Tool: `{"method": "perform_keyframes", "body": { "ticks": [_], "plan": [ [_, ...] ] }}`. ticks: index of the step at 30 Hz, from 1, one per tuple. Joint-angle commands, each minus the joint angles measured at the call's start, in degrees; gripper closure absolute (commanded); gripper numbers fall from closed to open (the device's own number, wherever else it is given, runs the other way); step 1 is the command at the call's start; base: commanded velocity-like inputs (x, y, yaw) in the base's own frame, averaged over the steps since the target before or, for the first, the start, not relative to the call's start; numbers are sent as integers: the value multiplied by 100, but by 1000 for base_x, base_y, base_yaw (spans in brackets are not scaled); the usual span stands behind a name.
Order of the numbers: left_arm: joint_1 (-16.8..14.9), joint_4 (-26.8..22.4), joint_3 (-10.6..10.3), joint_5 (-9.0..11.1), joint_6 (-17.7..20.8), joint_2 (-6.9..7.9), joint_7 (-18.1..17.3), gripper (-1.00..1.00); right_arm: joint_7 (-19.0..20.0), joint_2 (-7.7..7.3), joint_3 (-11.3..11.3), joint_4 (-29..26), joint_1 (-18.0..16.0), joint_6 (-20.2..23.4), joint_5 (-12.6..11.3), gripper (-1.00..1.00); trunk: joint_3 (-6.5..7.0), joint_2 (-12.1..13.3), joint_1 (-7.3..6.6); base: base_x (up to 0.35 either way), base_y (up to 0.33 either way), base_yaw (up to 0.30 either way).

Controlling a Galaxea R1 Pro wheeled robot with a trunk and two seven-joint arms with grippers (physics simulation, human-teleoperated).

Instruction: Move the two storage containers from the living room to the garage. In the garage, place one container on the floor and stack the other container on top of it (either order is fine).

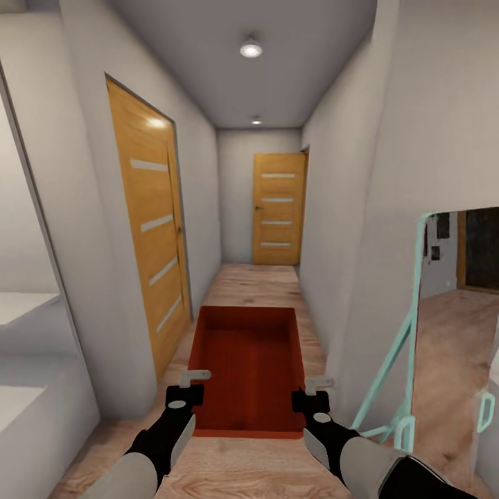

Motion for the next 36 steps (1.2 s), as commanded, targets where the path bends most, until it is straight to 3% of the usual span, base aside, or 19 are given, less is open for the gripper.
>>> {"method": "perform_keyframes", "body": {
  "ticks": [1,36],
  "plan": [
    [-5,-7,433,-59,50,-3,32,100,13,1,-95,-28,-4,11,107,100,-9,-8,5,299,193,-1],
    [-5,1,429,-59,50,-3,32,100,11,1,-95,-28,-4,16,109,100,-9,-8,5,311,129,0]
  ]
}}
